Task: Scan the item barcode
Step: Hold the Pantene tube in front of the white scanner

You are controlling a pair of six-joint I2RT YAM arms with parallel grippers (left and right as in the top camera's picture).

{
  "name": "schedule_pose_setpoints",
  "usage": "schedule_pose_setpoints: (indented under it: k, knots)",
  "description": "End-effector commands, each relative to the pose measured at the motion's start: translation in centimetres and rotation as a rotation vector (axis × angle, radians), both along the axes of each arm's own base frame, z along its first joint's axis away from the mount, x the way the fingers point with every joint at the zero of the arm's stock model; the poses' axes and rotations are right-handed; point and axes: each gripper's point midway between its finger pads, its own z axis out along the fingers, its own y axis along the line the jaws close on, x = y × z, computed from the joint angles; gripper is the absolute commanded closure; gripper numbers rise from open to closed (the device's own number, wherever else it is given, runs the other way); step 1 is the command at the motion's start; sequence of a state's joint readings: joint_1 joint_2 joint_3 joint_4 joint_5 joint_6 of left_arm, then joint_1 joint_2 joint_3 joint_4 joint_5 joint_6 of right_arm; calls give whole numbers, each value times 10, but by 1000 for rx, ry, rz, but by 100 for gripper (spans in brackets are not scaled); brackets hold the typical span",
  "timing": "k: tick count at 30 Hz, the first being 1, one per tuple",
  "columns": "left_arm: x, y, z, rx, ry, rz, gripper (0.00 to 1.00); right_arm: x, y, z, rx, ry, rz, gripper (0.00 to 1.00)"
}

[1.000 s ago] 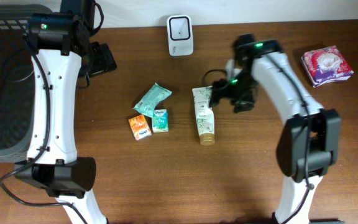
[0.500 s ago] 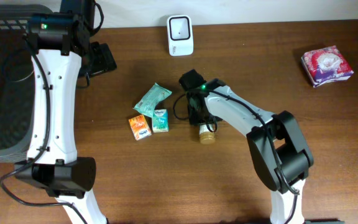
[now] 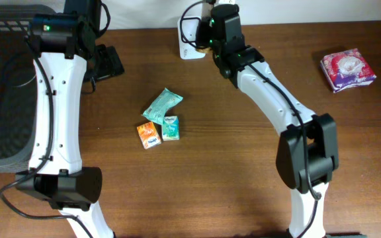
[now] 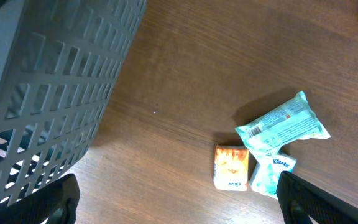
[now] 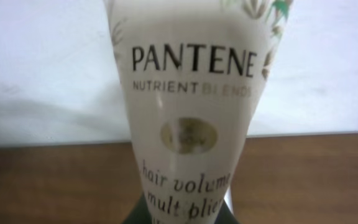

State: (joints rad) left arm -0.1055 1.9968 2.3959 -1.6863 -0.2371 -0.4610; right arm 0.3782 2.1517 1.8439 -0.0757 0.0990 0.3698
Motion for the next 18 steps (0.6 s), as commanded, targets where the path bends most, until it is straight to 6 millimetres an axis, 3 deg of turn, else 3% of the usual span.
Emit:
schedule_pose_setpoints:
  k: [1,7,9,11,14,18]
  knots:
    - [-4,0,14,6,-38,-1,1,18,28,-13,146,-49,52,93]
    - [-4,1,14,6,-38,1,1,40,28,-50,194,-92,-2,90]
    - [-4,1,14,6,-38,1,1,43,29,-48,208,-120,-2,90]
    - [-4,1,14,6,-38,1,1,48,15,-45,278,-124,-111,92]
    - [-4,1,14,6,-38,1,1,48,14,-59,473,-47,-185,92]
    - [-4,1,14,6,-38,1,1,41,39,-52,778,41,-226,93]
